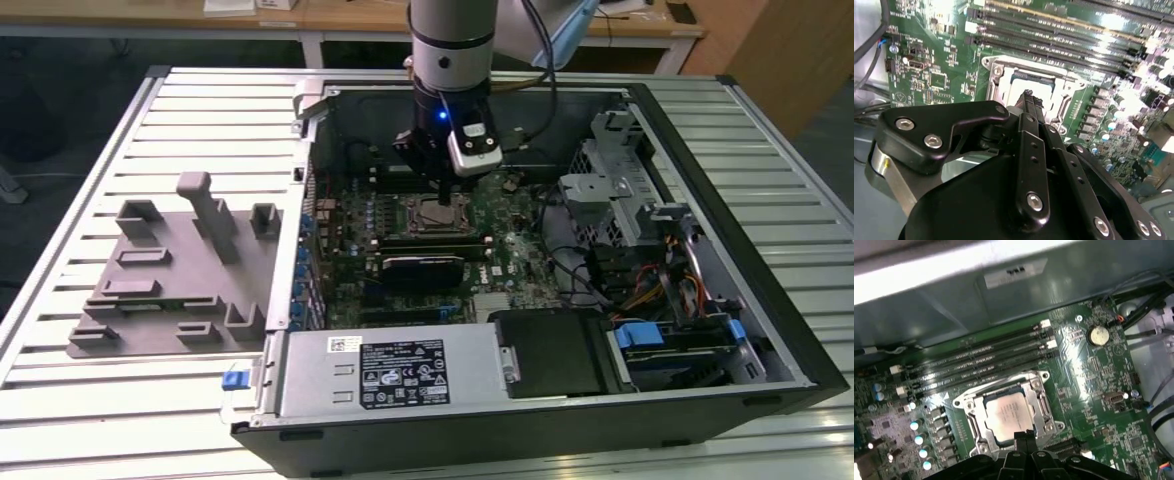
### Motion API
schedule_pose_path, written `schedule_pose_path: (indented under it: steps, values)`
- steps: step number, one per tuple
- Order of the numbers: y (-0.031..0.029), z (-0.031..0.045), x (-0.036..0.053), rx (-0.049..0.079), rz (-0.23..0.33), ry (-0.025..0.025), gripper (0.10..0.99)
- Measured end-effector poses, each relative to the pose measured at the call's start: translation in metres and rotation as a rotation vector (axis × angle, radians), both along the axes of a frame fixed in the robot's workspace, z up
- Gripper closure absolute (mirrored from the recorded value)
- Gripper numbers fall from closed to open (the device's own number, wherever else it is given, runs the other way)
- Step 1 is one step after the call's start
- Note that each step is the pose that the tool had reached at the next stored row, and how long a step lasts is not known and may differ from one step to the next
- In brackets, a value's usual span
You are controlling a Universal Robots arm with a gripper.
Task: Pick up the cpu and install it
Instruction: 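Install the second cpu locking lever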
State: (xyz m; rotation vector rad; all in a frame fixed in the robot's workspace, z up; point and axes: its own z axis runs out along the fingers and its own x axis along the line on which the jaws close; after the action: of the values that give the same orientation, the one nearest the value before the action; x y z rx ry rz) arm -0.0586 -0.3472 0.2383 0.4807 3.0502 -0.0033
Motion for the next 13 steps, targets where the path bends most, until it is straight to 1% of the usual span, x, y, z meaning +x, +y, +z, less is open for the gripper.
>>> schedule_pose_path:
  steps: [5, 9, 10, 11, 13]
  values:
    - [-0.0104, -0.0003, 0.0, 0.0, 0.0, 0.0001, 0.976]
    - [-0.0174, -0.0007, -0.0002, 0.002, 0.0, -0.0012, 0.976]
    - [-0.0194, -0.0008, -0.0005, 0.005, 0.0, -0.0016, 0.976]
    - [-0.0209, -0.001, -0.0009, 0.011, 0.001, -0.0019, 0.976]
    - [-0.0234, -0.0014, -0.0019, 0.029, 0.001, -0.0019, 0.976]
